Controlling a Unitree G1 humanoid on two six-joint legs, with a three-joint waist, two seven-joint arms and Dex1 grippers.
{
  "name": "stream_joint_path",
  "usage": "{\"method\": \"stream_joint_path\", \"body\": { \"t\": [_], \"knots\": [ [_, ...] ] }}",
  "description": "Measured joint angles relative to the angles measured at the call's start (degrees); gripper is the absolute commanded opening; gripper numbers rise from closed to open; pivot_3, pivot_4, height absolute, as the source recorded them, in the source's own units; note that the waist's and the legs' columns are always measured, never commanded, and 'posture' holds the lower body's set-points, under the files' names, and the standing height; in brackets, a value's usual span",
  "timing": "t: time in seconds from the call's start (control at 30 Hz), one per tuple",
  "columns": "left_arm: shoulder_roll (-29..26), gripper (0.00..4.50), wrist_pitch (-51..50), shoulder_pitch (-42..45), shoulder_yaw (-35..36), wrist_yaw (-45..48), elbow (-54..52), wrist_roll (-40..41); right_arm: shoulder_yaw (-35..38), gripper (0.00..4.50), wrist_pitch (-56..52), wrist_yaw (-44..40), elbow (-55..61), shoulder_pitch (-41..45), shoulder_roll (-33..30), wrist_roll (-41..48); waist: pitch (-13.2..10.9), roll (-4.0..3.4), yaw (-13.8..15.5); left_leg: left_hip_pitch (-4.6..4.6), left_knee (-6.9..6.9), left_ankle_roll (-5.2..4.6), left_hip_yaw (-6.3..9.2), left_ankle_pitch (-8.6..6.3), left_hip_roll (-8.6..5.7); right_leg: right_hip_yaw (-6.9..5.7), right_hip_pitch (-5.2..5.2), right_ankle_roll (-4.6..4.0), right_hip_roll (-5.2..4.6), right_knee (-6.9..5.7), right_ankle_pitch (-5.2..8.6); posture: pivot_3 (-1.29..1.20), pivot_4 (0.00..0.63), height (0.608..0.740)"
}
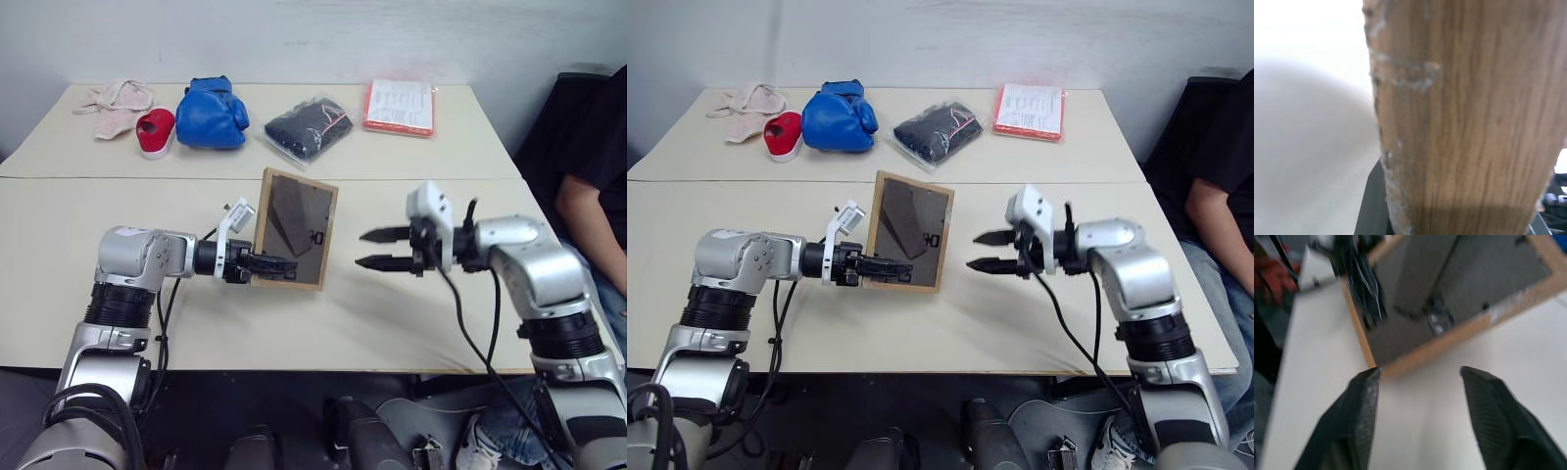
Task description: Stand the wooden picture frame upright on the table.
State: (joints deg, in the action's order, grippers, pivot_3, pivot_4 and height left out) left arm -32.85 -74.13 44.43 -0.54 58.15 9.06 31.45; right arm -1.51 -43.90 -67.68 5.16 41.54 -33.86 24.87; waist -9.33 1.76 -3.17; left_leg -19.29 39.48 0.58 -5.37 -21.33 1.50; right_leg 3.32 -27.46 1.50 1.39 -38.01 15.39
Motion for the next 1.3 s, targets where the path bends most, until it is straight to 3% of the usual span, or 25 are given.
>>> {"method": "stream_joint_path", "body": {
  "t": [0.07, 0.1, 0.37, 0.53, 0.8, 0.97, 1.3],
  "knots": [
    [0.5, 0.83, 0.3, 0.0, 0.7, -0.6, -2.1, 1.0, 0.2, 4.37, -3.1, 2.3, 0.1, 2.4, 2.3, 2.1, 0.0, 0.0, 0.0, -0.01, 0.0, -0.01, 0.01, 0.0, -0.01, 0.0, 0.0, 0.0, 0.0, 0.02, 0.0, 0.0, 0.15, 0.74],
    [0.8, 0.83, 0.3, 0.1, 0.7, -0.9, -2.6, 1.4, -0.1, 4.5, -3.7, 3.1, 0.1, 2.9, 3.4, 2.5, 0.0, 0.0, 0.0, -0.01, 0.0, -0.01, 0.0, -0.01, -0.02, 0.0, 0.0, 0.0, 0.0, 0.02, 0.0, 0.0, 0.15, 0.74],
    [0.0, 0.83, 0.5, 0.1, -0.3, -1.8, -4.7, 2.2, -2.7, 4.5, -2.4, 7.2, -2.6, 5.5, 9.6, 3.2, 0.0, 0.0, -0.1, -0.1, 0.0, -0.04, 0.0, -0.02, -0.02, 0.0, -0.05, 0.0, -0.01, 0.05, 0.0, 0.0, 0.15, 0.74],
    [-0.4, 0.83, 2.4, 0.1, -3.7, -1.8, -5.8, 2.0, -2.8, 4.5, -4.6, 7.1, 2.1, 5.5, 10.4, 8.1, 0.0, -0.01, 0.0, -0.14, 0.01, -0.04, 0.04, -0.02, -0.01, -0.04, -0.05, 0.0, -0.01, 0.05, 0.0, 0.0, 0.15, 0.74],
    [-1.9, 0.83, 4.1, 0.1, -4.1, -1.8, -3.6, 2.0, -2.3, 4.5, -2.7, 8.0, 6.1, 0.2, 0.2, 6.7, 0.0, 0.02, 0.1, -0.23, -0.01, -0.11, 0.05, -0.06, -0.02, -0.04, -0.07, 0.0, -0.01, 0.18, 0.0, 0.0, 0.15, 0.74],
    [-2.1, 0.83, 4.4, 0.3, -4.1, -1.7, -2.2, 2.0, 2.9, 4.5, -3.9, 5.6, 9.4, -2.6, -5.8, 10.8, 0.0, 0.03, 0.0, -0.18, -0.01, -0.14, 0.02, -0.08, -0.02, -0.01, -0.04, 0.03, 0.0, 0.18, -0.01, 0.0, 0.15, 0.74],
    [-1.3, 0.83, 4.8, 2.7, -5.2, -0.3, -1.6, 2.1, -2.9, 4.5, -3.5, 12.2, 5.2, 2.2, 5.2, 9.6, 0.0, 0.05, 0.0, -0.22, -0.01, -0.06, 0.03, -0.03, 0.01, 0.01, -0.11, 0.02, 0.07, 0.13, -0.01, 0.0, 0.15, 0.74]
  ]
}}
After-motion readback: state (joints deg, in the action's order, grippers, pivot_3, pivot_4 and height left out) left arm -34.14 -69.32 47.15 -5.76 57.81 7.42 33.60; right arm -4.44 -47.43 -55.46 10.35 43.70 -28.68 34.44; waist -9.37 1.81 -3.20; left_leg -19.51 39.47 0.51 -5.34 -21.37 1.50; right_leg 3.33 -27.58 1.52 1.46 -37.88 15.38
